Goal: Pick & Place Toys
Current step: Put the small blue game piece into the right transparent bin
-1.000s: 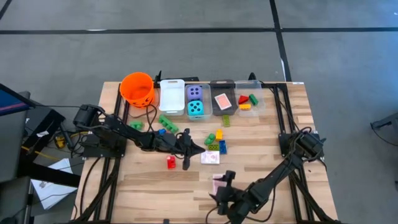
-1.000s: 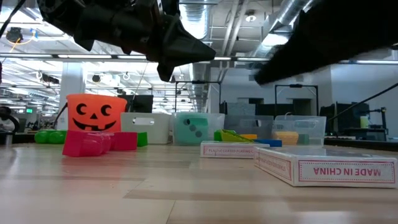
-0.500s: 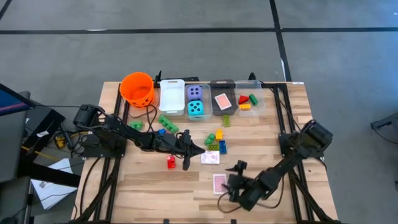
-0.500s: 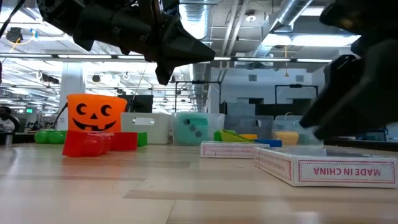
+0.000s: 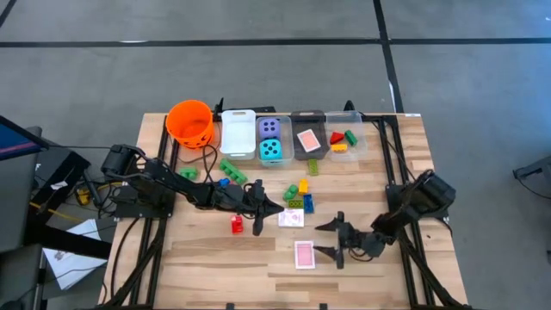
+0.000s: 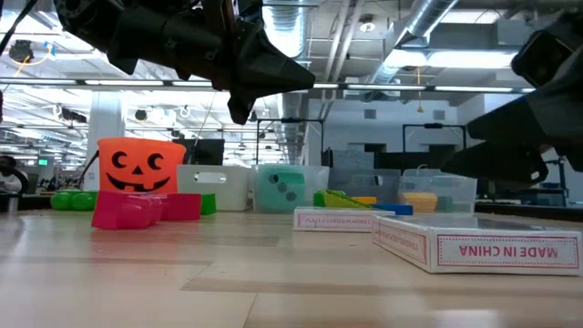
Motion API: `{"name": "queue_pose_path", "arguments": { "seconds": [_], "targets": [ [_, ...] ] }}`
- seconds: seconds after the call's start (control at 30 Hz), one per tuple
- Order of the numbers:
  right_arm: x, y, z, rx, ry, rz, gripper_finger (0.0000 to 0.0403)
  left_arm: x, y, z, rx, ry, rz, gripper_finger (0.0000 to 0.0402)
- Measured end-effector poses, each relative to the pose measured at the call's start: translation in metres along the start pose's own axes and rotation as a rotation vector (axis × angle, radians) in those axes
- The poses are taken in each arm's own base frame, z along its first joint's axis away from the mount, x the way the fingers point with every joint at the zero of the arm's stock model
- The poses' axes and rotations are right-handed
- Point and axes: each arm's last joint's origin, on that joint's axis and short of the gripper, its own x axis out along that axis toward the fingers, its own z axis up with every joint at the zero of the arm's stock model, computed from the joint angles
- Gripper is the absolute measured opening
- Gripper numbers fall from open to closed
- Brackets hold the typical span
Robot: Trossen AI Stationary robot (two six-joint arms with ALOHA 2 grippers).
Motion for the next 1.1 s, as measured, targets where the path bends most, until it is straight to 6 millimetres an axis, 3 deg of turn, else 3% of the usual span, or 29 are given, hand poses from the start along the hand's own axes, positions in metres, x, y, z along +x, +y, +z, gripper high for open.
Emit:
{"name": "queue_pose_path", "arguments": {
  "seconds": [0.27, 0.53, 1.1],
  "targets": [
    [0.019, 0.005, -0.019, -0.031, -0.005, -0.015, 0.0317, 0.000, 0.000, 0.000, 0.002, 0.003, 0.001, 0.0000],
    [0.033, 0.010, -0.014, -0.074, -0.032, -0.033, 0.0317, 0.000, 0.001, -0.002, 0.005, 0.023, 0.010, 0.0000],
    [0.037, 0.005, -0.013, -0.083, -0.032, -0.058, 0.0317, 0.000, 0.001, -0.004, 0.007, 0.036, 0.016, 0.0000]
  ]
}}
